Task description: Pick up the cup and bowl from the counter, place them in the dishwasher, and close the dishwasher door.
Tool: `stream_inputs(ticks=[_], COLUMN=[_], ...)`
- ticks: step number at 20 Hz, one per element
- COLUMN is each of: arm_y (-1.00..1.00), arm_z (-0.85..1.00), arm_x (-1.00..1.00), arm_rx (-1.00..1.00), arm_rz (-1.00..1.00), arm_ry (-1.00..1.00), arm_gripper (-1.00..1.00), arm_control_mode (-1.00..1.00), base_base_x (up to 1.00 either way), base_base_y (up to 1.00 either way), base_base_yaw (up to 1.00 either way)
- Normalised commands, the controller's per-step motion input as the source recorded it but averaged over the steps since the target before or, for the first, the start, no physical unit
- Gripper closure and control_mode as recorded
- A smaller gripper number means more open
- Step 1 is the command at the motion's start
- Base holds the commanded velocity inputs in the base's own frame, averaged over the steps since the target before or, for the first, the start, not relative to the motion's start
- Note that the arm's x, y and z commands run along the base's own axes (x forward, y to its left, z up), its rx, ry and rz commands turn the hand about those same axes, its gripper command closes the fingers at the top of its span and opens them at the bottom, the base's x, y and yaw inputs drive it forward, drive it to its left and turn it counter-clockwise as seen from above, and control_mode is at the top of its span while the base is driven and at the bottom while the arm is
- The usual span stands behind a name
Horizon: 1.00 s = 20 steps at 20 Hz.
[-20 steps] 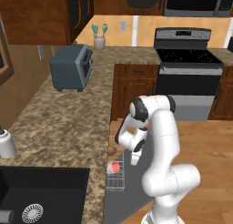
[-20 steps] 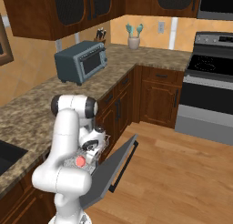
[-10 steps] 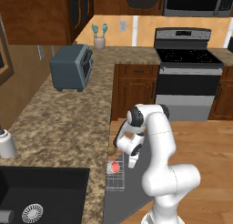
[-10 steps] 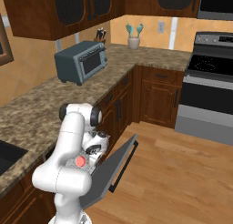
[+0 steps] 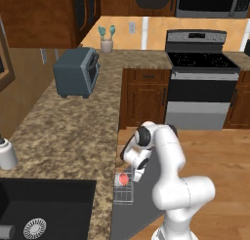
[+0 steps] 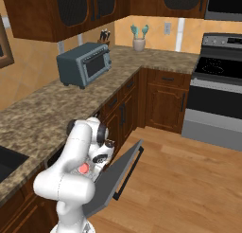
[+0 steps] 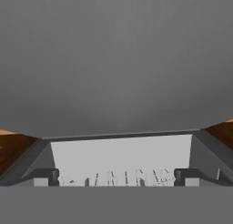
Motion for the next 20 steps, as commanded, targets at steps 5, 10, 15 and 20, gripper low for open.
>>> stream_inputs(ticks=[5, 10, 15, 20], arm_y=[0.5, 0.87, 0.99, 0.42], arm_z=[-0.34, -0.01, 0.2, 0.4], arm_x=[0.32, 0.1, 0.09, 0.08], arm_rx=[0.06, 0.03, 0.01, 0.0], arm_rz=[0.0, 0.0, 0.0, 0.0], arm_ry=[0.01, 0.01, 0.0, 0.0], arm_gripper=[-1.0, -1.0, -1.0, -1.0], arm_control_mode=[-1.0, -1.0, -1.0, -1.0], base_base_x=[0.0, 0.0, 0.0, 0.0], base_base_y=[0.0, 0.0, 0.0, 0.0], base_base_yaw=[0.0, 0.0, 0.0, 0.0])
